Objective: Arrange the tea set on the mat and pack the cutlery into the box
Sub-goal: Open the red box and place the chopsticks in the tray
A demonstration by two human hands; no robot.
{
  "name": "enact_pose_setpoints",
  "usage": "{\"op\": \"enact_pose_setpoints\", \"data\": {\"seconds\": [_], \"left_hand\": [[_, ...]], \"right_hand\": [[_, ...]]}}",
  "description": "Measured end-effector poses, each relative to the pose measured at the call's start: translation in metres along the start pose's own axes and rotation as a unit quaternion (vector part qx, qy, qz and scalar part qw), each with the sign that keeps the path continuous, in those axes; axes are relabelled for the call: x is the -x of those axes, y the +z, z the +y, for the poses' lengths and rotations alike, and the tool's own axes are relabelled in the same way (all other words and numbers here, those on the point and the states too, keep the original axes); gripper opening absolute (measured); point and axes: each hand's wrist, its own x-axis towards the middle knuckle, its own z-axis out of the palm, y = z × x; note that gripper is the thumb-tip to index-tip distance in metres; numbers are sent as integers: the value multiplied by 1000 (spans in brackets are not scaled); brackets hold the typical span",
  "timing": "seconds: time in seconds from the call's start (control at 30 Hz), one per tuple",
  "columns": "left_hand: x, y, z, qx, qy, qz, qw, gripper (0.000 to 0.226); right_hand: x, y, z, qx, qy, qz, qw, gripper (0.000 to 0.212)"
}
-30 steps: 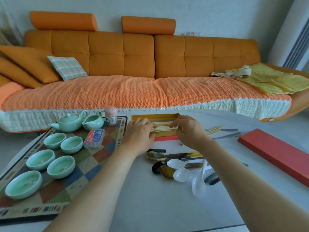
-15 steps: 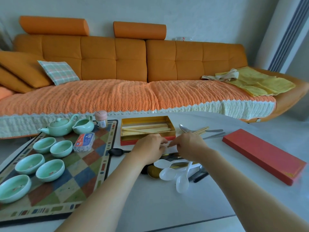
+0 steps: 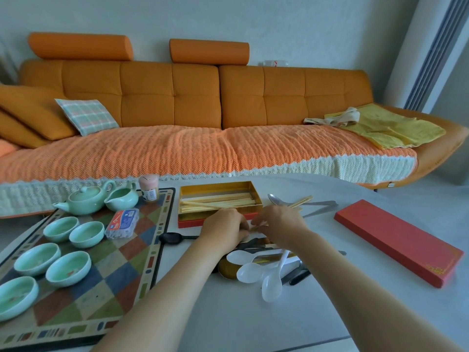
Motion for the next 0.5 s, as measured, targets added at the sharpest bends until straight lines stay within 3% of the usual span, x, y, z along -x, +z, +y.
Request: {"op": "enact_pose_setpoints", "data": {"seconds": [0.2, 0.37, 0.5], "left_hand": [[-6, -4, -2, -6, -30, -52, 998, 13], [1, -13, -18, 29, -27, -46, 998, 9], [7, -26, -36, 55, -10, -28, 998, 24]], "right_hand": [[-1, -4, -1, 29, -35, 7, 999, 23], [-1, -3, -3, 25, -48, 14, 998, 25], [-5, 0, -4, 10, -47, 21, 999, 28]]}}
